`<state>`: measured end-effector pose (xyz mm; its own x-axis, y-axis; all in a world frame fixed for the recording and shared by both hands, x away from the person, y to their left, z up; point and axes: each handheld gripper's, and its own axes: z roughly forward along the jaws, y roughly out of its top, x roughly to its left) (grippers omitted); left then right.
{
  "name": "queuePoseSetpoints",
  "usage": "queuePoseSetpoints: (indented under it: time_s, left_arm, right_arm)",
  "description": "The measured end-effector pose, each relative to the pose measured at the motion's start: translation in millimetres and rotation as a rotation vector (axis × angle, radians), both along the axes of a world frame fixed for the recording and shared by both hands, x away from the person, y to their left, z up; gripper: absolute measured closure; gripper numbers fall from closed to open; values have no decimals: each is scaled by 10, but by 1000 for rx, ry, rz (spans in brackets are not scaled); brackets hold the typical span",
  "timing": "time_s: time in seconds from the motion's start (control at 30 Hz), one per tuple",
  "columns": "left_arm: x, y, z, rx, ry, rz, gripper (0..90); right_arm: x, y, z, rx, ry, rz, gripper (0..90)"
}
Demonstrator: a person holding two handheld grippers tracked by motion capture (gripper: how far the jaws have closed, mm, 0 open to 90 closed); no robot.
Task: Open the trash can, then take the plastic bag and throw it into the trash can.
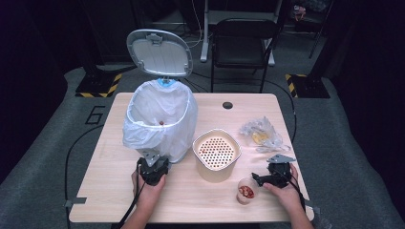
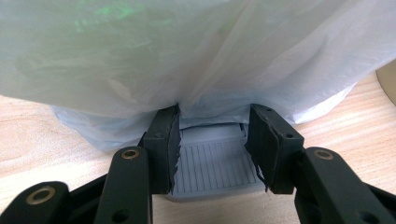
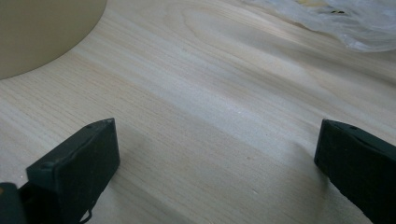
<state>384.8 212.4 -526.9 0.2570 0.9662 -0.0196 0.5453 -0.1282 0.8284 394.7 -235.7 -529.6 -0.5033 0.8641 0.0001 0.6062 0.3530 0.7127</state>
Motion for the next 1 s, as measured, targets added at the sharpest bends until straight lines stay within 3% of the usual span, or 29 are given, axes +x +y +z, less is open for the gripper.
queuePoseSetpoints:
  time_s: [0.03,0.1,0.17,0.23,0.3,0.33,0.4,0.57,0.7,0.9,1.0]
  left_arm:
    - [-1,5,3,7,4,-5,540]
    - [6,-19,-9,-29,-15,13,540]
    - [3,-8,-4,-16,-7,2,540]
    - [6,-18,-9,-29,-15,12,541]
    - [5,-13,-5,-20,-11,6,541]
    - [2,3,2,2,1,-3,540]
    - [6,-13,-6,-24,-11,8,541]
    - [5,-11,-6,-18,-11,6,541]
    - [8,-12,-7,-22,-14,7,540]
    - [5,-12,-6,-25,-10,8,540]
    - [4,-9,-4,-18,-8,5,540]
  right_arm:
    - [0,0,0,0,0,0,0]
    - [2,-6,2,-2,2,8,0]
    - [3,-9,2,-1,0,9,2]
    - [1,-8,5,5,3,4,14]
    - [-3,-49,35,7,-7,-14,160]
    - [-11,-63,54,15,-6,-20,169]
    - [-11,-96,81,16,-4,-32,157]
    - [19,-140,149,51,19,-74,179]
    - [72,-157,280,69,15,-75,261]
    - [177,-145,449,82,-14,-73,283]
    - [255,-132,545,60,-16,-76,285]
